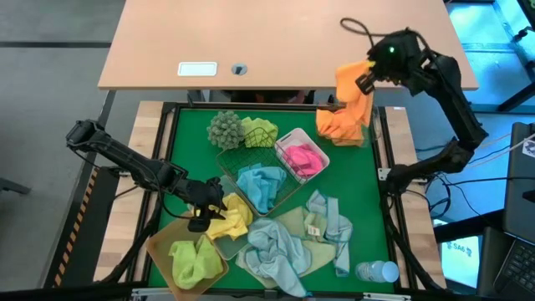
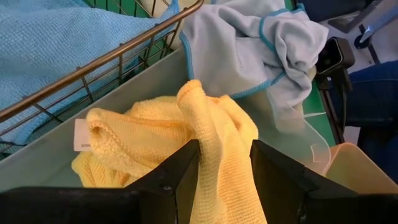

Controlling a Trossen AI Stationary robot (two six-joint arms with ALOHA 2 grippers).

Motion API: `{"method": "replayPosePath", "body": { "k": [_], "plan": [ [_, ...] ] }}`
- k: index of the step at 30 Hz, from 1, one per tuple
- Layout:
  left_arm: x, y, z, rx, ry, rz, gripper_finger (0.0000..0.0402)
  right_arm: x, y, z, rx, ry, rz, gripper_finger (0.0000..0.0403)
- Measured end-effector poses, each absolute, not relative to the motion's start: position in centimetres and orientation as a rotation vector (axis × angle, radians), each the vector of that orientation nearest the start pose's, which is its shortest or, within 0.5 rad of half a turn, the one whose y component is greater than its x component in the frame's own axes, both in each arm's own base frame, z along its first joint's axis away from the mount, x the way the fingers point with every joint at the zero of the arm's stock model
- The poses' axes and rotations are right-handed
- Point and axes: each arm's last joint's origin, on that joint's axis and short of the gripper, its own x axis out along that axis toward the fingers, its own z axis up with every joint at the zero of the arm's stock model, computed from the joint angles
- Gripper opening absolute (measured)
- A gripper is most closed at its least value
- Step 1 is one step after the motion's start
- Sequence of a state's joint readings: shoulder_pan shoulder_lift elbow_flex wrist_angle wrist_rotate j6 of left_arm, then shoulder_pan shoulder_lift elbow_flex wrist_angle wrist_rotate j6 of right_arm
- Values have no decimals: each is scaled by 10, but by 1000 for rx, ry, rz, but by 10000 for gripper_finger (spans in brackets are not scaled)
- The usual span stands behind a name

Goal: Sort microfiber towel by color & place in baskets
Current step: Put the orange towel into the transparent bin

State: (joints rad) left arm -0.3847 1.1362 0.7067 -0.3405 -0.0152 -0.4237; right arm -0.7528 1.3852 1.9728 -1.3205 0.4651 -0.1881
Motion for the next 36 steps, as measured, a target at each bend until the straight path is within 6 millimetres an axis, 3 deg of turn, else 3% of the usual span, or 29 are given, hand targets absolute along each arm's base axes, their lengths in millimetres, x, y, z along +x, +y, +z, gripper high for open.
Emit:
{"method": "replayPosePath", "body": {
  "k": [5,8,19,26,30,36],
  "plan": [
    [210,-84,228,-258,819,-176,140,143,-173,481,21,866,-1070,1],
    [210,-84,228,-258,818,-175,140,148,-181,465,63,905,-1008,1],
    [210,-84,228,-256,817,-171,141,172,-201,363,201,1131,-803,1],
    [210,-84,228,-256,818,-171,141,174,-199,316,330,1196,-695,1],
    [210,-84,228,-257,818,-171,141,175,-199,301,366,1193,-702,1],
    [210,-84,228,-260,816,-171,141,177,-201,302,356,1160,-724,1]
  ]
}}
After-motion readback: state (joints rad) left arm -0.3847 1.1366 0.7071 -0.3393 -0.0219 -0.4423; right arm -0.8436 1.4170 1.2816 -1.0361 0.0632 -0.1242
